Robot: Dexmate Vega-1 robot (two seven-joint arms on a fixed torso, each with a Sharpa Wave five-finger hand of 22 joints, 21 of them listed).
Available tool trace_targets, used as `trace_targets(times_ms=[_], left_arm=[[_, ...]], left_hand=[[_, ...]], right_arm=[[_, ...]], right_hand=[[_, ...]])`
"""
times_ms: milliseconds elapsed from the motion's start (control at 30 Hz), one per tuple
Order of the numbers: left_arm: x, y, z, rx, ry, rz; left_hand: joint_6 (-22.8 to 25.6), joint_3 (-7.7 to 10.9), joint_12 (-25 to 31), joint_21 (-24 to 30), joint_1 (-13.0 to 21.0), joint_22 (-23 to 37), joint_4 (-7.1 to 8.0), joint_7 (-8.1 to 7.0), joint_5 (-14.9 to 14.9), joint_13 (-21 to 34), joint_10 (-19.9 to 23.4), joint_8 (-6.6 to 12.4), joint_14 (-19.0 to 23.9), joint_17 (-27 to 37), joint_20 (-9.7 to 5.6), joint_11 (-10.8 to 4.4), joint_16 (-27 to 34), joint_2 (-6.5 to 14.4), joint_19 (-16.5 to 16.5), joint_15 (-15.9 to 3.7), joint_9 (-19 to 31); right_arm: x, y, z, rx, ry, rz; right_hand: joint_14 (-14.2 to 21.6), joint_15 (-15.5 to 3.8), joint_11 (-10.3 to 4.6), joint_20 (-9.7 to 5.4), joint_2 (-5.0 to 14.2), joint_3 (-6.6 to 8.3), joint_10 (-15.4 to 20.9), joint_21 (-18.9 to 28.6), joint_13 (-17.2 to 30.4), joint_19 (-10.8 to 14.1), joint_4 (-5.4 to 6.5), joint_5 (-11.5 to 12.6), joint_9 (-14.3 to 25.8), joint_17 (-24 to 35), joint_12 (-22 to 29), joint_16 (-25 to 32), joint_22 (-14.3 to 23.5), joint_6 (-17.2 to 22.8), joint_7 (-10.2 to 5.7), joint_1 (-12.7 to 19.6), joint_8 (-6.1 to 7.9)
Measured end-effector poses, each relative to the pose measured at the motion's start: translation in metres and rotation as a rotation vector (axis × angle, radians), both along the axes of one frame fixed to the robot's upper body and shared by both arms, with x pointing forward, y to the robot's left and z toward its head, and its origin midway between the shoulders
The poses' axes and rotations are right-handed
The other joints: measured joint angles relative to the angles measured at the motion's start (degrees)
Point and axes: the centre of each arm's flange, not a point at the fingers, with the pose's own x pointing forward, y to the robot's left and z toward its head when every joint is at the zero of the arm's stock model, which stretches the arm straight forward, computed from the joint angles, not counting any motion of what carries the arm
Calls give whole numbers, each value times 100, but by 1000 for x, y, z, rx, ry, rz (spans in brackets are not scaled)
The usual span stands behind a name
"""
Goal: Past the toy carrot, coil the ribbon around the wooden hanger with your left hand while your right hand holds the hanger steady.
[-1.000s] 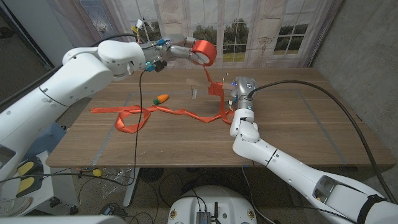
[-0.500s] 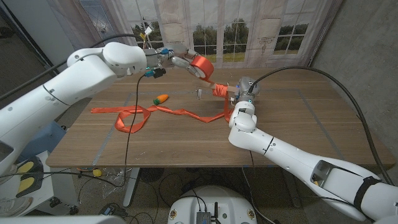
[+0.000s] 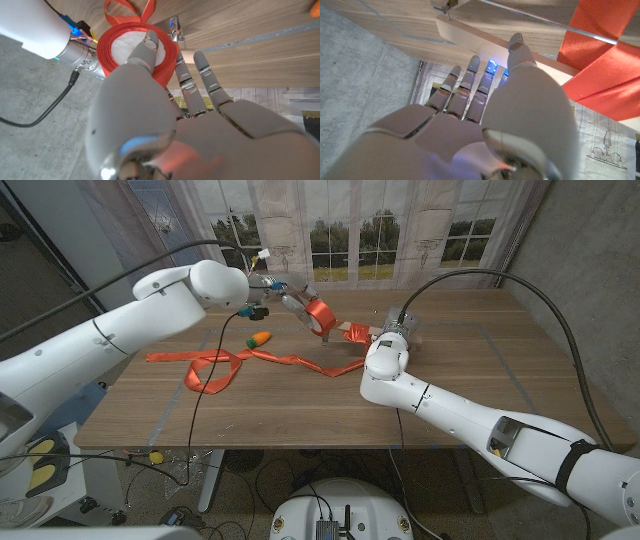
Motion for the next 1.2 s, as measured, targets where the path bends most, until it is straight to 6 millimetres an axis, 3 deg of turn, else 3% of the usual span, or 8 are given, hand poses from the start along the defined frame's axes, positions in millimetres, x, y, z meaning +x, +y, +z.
trace_targets(times_ms=[433,600,800,900,967,1067,1133,1200], left_arm=[[22,-5,-28,111,16,76],[31,-5,-39,143,30,102],[38,-4,-50,170,43,130],[42,-4,-55,186,51,146],[44,-3,-59,196,58,157],[46,-3,-63,211,66,170],[46,-1,-63,217,68,177],[48,-2,-67,230,79,183]], left_hand=[[1,-23,0,22,10,-16,24,0,-12,0,0,-5,-18,3,-20,0,-11,10,-20,-18,-31],[22,-23,0,22,10,-16,23,4,-32,0,0,-71,-59,-55,-22,0,-46,10,-22,-59,-79],[-13,-23,0,22,10,-43,24,54,-32,0,0,-155,-121,-146,-41,0,-101,10,-41,-120,-116],[-36,-23,0,22,10,-43,23,76,-32,0,-4,-228,-154,-251,-45,4,-178,10,-44,-147,-146],[-98,-23,0,22,10,-43,23,138,-33,0,-77,-304,-264,-384,-72,77,-213,10,-72,-128,-173],[-198,3,0,22,-122,-42,-3,239,-33,0,-200,-480,-500,-721,-97,200,-273,89,-97,-60,-244],[-272,98,-16,22,-352,-42,29,397,-33,0,-287,-669,-720,-975,-126,289,-291,81,-125,-9,-318],[-411,119,-294,22,-512,-42,51,551,-33,190,-289,-859,-1017,-1197,-130,522,-293,12,-218,70,-395]], right_arm=[[6,0,4,8,133,-71],[8,0,6,10,169,-89],[11,-1,3,26,234,-98],[13,-1,2,32,260,-103],[13,-1,2,35,271,-105],[14,-1,2,40,287,-107],[14,-1,3,41,292,-108],[13,-1,2,48,310,-106]], right_hand=[[52,-10,43,-22,0,1,-43,-87,0,-102,-1,-1,73,0,-27,0,-27,-41,42,0,0],[-80,16,46,-5,0,1,-295,-132,77,-127,-1,-33,57,27,-110,0,-28,-139,139,0,-130],[-424,35,59,23,-51,-54,-533,-222,72,-249,55,-78,10,27,-216,-123,-28,-289,290,-51,-370],[-581,60,59,41,-94,3,-729,-272,64,-286,111,-116,-1,17,-292,-188,-28,-381,381,-96,-510],[-683,60,83,71,-70,20,-966,-296,46,-316,131,-116,-26,-12,-396,-226,-28,-451,428,-219,-616],[-877,84,79,93,95,-3,-1234,-341,31,-338,156,-116,-40,-41,-512,-294,-27,-761,339,-454,-776],[-1042,93,83,127,125,-21,-1428,-361,28,-372,185,-115,-41,-62,-600,-346,-27,-1014,291,-577,-910],[-1238,102,96,173,124,-72,-1655,-432,25,-418,214,-115,-52,-91,-690,-393,-27,-1358,261,-726,-1049]])
